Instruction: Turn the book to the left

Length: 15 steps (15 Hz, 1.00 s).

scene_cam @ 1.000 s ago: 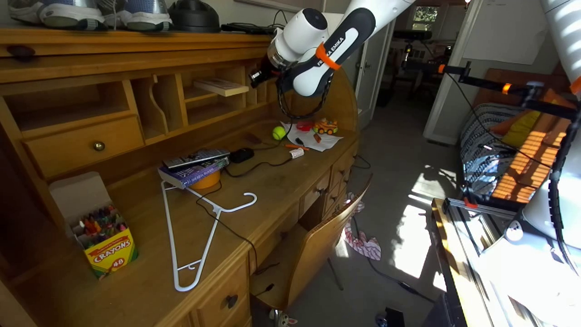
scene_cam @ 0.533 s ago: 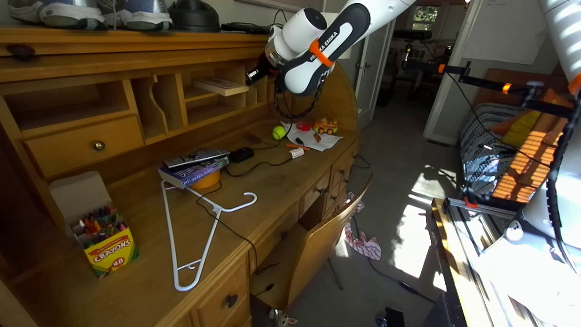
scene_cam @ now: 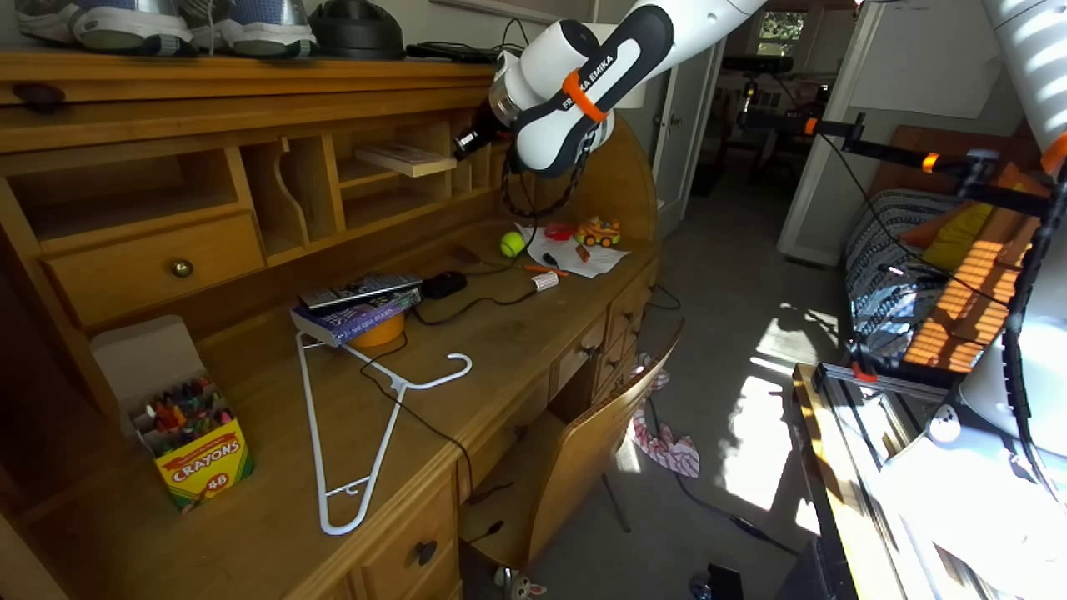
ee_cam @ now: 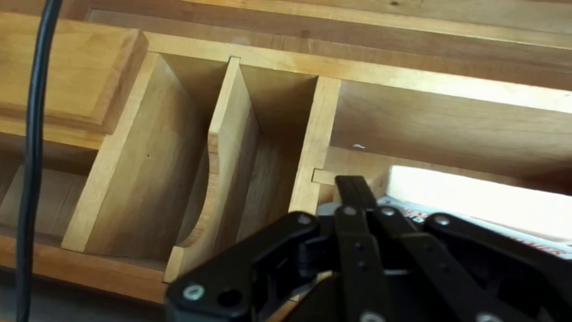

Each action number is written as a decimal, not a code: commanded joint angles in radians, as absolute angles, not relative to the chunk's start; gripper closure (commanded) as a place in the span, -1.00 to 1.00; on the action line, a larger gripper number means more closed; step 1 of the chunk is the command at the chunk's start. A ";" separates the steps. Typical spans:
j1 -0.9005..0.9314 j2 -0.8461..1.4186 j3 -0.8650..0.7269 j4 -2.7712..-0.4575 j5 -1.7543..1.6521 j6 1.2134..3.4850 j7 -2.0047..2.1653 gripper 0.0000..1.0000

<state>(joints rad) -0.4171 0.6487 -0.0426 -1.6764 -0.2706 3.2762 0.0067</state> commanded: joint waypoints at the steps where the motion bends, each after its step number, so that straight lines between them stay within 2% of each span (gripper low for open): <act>1: -0.482 0.645 0.049 -1.695 -0.306 3.273 -0.032 1.00; 7: -0.640 0.637 0.274 -1.743 -0.376 3.269 -0.128 1.00; 15: -0.796 0.635 0.485 -1.808 -0.443 3.270 -0.207 1.00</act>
